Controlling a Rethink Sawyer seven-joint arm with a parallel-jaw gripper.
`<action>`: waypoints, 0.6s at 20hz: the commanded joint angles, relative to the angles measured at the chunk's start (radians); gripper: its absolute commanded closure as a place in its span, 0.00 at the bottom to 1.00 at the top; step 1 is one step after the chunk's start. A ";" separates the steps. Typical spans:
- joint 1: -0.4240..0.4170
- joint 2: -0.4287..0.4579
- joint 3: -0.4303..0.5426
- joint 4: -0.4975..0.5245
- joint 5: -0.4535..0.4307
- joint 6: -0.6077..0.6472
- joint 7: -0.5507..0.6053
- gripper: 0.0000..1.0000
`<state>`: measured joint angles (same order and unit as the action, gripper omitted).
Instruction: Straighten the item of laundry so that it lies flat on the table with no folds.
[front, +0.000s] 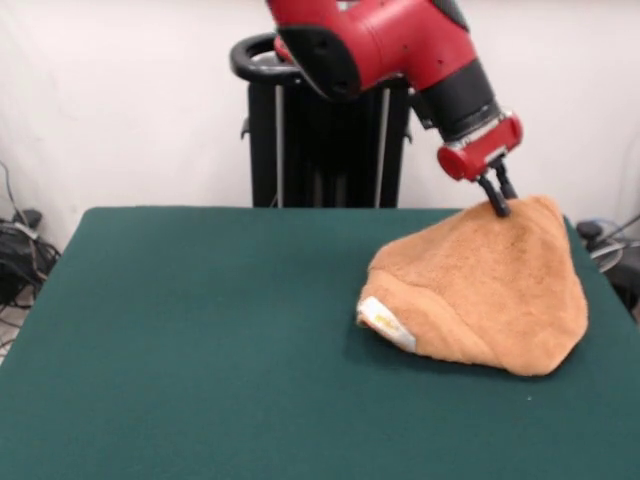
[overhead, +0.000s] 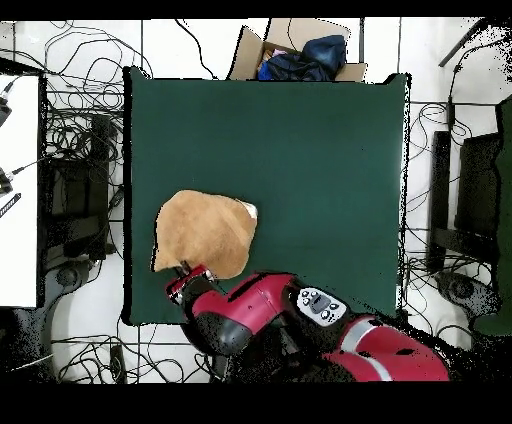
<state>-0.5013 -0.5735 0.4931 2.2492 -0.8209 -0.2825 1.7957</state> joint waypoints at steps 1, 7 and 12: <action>-0.024 0.163 0.097 -0.084 -0.059 0.358 -0.060 1.00; 0.012 0.175 0.022 -0.108 0.039 0.639 -0.094 1.00; 0.012 0.170 0.037 -0.091 0.050 0.726 -0.048 1.00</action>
<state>-0.5058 -0.4401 0.5045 2.2465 -0.8123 0.3262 1.7957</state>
